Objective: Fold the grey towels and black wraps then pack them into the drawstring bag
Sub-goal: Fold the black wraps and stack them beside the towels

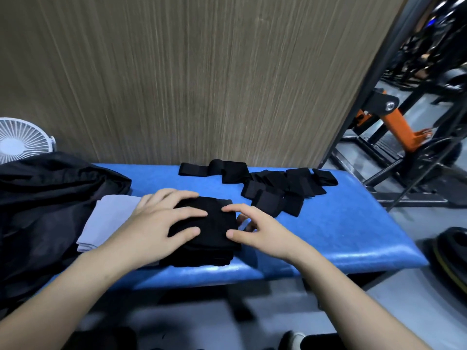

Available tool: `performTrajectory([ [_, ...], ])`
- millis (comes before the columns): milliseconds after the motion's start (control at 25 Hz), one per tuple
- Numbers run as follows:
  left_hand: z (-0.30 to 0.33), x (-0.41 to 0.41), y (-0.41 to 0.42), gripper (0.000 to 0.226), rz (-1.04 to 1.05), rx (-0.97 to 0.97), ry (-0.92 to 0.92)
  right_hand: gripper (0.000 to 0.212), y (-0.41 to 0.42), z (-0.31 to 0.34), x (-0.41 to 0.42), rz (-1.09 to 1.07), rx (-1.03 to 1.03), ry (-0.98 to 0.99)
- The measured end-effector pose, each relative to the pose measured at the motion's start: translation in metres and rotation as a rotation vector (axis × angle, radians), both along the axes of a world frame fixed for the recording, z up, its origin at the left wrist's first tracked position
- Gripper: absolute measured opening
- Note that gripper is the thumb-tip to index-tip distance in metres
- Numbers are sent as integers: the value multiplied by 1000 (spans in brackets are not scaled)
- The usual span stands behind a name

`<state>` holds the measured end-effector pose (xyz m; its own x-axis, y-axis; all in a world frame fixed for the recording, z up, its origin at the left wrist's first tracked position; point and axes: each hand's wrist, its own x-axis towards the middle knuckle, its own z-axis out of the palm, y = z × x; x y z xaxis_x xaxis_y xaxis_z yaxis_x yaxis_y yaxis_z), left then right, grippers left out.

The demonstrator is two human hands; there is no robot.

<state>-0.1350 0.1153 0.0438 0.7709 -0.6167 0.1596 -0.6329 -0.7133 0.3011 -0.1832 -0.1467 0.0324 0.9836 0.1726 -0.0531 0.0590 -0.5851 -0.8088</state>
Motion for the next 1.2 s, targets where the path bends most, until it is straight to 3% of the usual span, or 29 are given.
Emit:
performTrajectory([
  [240,-16,17,16,82,-2,108,64,50,14,-12,10,46,10,57],
  [520,-20,28,37,69,9,89,43,51,31,-21,22,44,42,-1],
  [760,-17,29,31,51,12,-53,1,46,23,-21,15,35,131,25],
  [1000,-3,26,2,42,18,-221,-158,40,-11,-16,9,-12,172,53],
  [1200,8,24,-48,40,-45,-230,-174,37,-51,-16,2,-86,179,19],
])
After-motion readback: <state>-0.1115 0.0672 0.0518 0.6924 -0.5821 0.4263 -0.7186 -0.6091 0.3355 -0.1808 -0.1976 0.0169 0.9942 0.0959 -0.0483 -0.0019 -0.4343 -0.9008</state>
